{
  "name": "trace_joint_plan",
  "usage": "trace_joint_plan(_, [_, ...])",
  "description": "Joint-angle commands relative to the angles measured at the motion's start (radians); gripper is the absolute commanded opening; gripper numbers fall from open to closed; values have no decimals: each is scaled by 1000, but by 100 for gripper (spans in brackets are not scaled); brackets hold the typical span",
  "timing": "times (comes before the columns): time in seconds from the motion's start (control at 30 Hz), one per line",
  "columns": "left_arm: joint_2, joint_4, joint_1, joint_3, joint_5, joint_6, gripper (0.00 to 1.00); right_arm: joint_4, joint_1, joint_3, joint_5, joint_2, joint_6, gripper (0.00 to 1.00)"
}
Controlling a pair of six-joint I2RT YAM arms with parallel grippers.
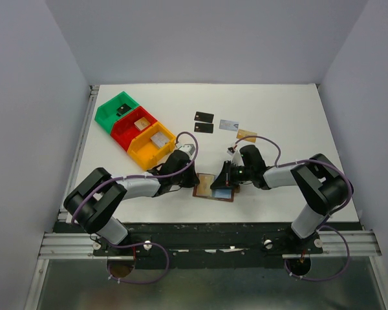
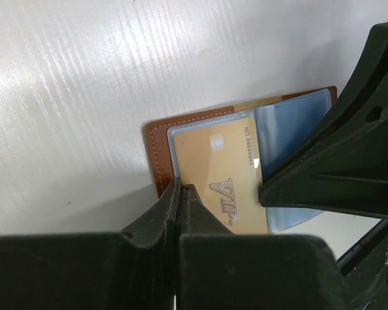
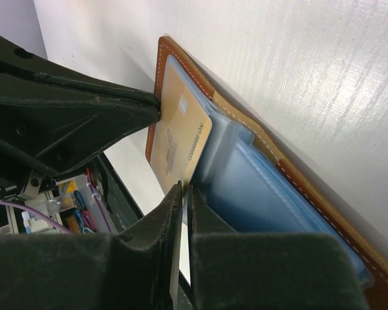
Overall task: Take the credit cards out of the card holder
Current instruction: Remove the credit card from the card holder.
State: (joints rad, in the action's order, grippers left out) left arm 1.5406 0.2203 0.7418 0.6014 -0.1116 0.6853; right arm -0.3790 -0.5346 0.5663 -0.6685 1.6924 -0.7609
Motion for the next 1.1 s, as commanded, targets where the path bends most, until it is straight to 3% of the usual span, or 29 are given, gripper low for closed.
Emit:
trace_joint_plan(0.0, [-11,-42,11,-26,9,-1,9,-63,-1,-5,-23,19,-8,12])
trace_joint_plan(0.2, [-59,-71,11,-38,36,-3,11,-55,4,-2,-20,24,2,0])
trace_joint_plan(0.6, [-71,-70,10,-48,56,-6,13,8,16,14,-11,20,61,0])
trace_joint_plan(0.87, [-37,-65,11,-45,50,-6,2,15,28,3,-14,6,58,0])
trace_joint_plan(0.93, [-33,-61,11,-45,46,-6,1,-1,28,3,-28,6,49,5])
trace_joint_plan(1.07, [-22,-59,11,-40,43,-4,0,-53,28,0,-62,23,14,28])
